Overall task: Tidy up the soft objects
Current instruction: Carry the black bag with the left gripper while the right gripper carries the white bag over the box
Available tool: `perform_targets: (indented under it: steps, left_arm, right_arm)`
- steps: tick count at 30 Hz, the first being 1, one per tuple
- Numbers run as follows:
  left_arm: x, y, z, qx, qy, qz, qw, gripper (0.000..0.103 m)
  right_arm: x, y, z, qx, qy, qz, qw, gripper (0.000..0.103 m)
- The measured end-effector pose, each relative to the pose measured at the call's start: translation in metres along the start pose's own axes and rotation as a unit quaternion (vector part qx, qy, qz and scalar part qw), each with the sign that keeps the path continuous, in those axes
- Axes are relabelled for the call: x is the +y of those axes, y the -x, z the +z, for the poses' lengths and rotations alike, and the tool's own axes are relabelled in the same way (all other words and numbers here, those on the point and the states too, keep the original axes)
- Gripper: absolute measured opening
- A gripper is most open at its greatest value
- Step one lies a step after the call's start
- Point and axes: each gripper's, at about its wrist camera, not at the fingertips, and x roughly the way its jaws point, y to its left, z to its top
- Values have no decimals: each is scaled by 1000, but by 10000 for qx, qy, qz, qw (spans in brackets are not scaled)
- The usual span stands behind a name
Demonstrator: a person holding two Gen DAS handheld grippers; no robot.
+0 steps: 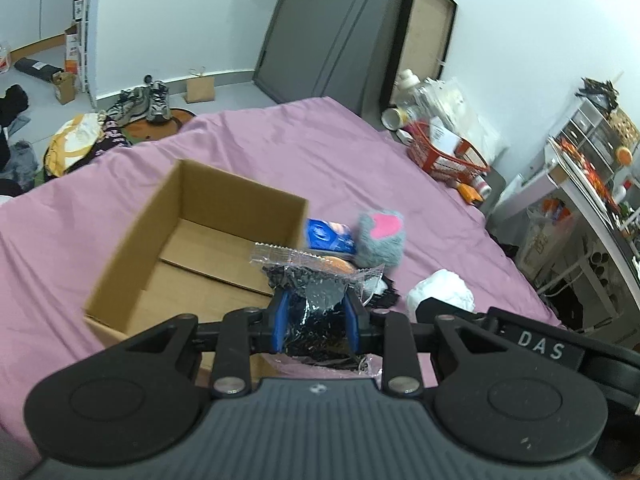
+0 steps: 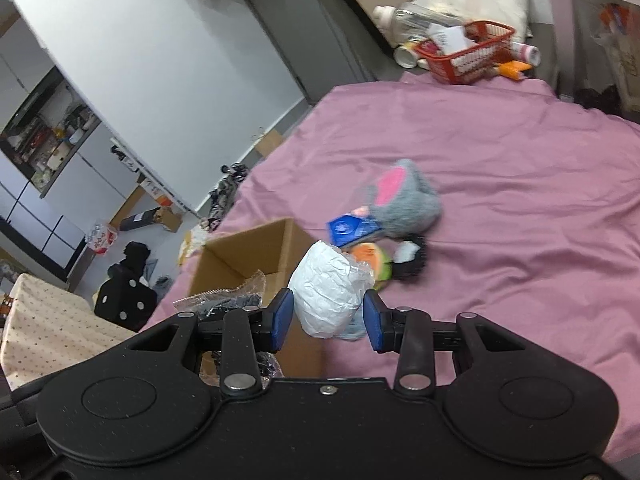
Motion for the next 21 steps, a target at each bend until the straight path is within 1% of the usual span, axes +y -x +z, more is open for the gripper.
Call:
perform_targets:
  steps: [5,11,17,21]
  left_arm:
    - [30,4,11,-4,124,76,9999,28]
    - [63,1,21,57,245,156,9996,28]
    - [87,-16,28,271,253,198,9991,28]
    - [98,-30,31,455,242,268,9983,28]
  right_arm:
    - [26,-9,-3,-5,63,79,9999,38]
    - [50,-27,-6,72,108,68,9999,38]
    - [68,-50,-9,249,150,45,9996,38]
    - [74,-64,-10,392,159,20,9991,38]
